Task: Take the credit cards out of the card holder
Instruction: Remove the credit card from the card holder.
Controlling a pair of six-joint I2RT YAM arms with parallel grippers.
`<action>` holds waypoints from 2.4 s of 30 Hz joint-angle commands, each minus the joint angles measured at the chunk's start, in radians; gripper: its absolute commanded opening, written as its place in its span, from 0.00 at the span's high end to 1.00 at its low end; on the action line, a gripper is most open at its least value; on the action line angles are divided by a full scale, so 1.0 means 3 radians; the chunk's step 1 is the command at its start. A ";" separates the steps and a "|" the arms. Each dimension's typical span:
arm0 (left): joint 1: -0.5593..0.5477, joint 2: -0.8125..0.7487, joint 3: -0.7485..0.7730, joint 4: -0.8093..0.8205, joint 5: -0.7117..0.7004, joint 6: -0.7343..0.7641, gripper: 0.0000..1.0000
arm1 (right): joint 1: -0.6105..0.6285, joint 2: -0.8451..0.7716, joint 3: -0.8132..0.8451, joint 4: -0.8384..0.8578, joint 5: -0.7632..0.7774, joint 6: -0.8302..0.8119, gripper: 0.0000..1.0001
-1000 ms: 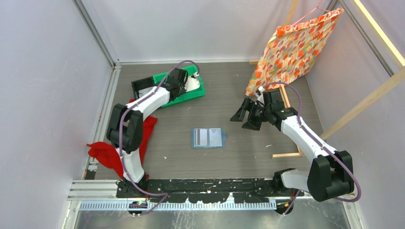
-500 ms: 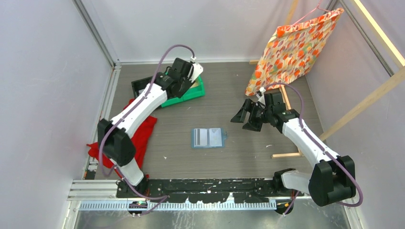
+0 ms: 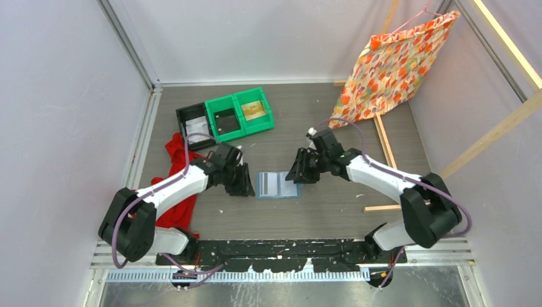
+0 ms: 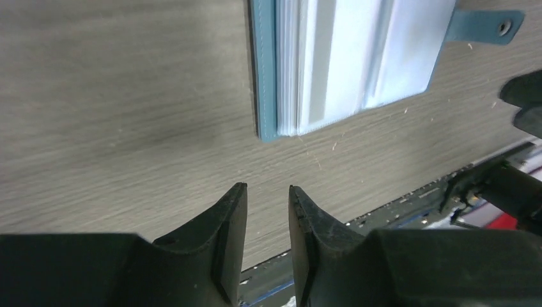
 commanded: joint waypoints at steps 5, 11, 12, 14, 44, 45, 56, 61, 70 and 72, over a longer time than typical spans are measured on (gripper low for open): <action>0.0002 -0.0159 -0.0465 0.1349 0.0424 -0.0888 0.70 | 0.0147 0.0570 0.0252 0.0296 0.0241 0.0105 0.60; 0.0002 0.0082 -0.0418 0.1569 0.0402 -0.0814 0.71 | 0.0144 0.0638 0.0278 0.0016 0.0633 -0.0044 0.61; 0.0002 0.0174 -0.0385 0.1583 0.0422 -0.0803 0.72 | 0.0132 0.0638 0.0281 -0.0023 0.0693 -0.0064 0.62; 0.0002 0.0304 -0.0329 0.1612 0.0462 -0.0793 0.72 | 0.0121 0.0650 0.0277 -0.0071 0.0765 -0.0092 0.61; -0.0017 0.0745 -0.0225 0.1648 0.0464 -0.0665 0.61 | 0.0013 0.0807 0.0125 -0.0007 0.0804 -0.0105 0.61; -0.0018 0.0756 -0.0225 0.1666 0.0469 -0.0669 0.61 | 0.0007 0.0809 0.0123 -0.0007 0.0804 -0.0105 0.61; -0.0031 0.0850 -0.0337 0.2570 0.1101 -0.1031 0.62 | 0.0002 0.0813 0.0092 0.0027 0.0783 -0.0101 0.61; -0.0034 0.0746 -0.0282 0.2353 0.0947 -0.0989 0.62 | -0.0004 0.0812 0.0077 0.0043 0.0773 -0.0085 0.61; -0.0078 0.0576 0.0028 0.1023 0.0083 -0.0369 0.57 | -0.0002 0.0816 0.0061 0.0068 0.0753 -0.0080 0.61; -0.0078 0.0571 -0.0010 0.1088 0.0115 -0.0390 0.57 | -0.0004 0.0818 0.0061 0.0069 0.0754 -0.0076 0.61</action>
